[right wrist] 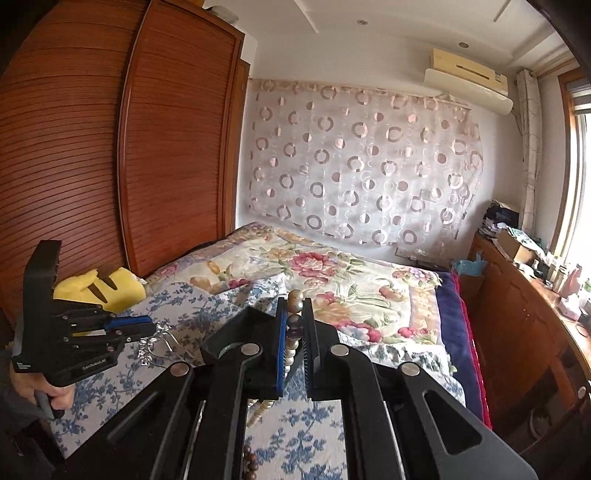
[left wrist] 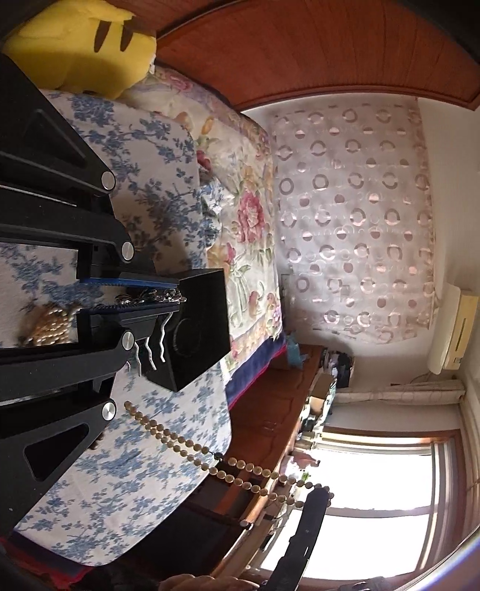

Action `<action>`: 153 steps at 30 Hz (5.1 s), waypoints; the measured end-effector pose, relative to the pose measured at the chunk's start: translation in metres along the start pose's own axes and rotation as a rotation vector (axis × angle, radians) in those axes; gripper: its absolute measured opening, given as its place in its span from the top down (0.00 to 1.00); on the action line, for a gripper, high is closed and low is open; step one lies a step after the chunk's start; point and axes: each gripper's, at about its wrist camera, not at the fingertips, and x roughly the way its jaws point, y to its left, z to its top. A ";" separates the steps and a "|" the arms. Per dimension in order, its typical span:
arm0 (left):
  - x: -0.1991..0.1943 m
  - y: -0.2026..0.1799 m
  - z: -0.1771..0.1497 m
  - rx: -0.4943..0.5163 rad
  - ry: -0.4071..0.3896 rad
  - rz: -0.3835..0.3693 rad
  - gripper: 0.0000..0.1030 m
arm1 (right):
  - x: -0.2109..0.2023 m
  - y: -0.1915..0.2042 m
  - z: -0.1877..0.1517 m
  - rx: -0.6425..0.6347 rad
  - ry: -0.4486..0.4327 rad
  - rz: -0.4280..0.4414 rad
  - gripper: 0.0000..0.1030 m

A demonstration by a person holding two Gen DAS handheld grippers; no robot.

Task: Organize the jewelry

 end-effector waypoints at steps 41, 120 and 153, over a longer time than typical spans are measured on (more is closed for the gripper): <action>0.085 0.012 0.055 -0.048 0.099 0.081 0.94 | 0.139 -0.016 0.001 0.047 0.197 0.277 0.90; 0.007 -0.017 -0.053 0.007 0.187 0.033 0.56 | 0.093 0.057 -0.154 -0.036 0.438 0.258 0.79; 0.069 -0.005 -0.066 -0.020 0.348 -0.014 0.63 | 0.035 0.012 -0.134 0.041 0.270 0.172 0.92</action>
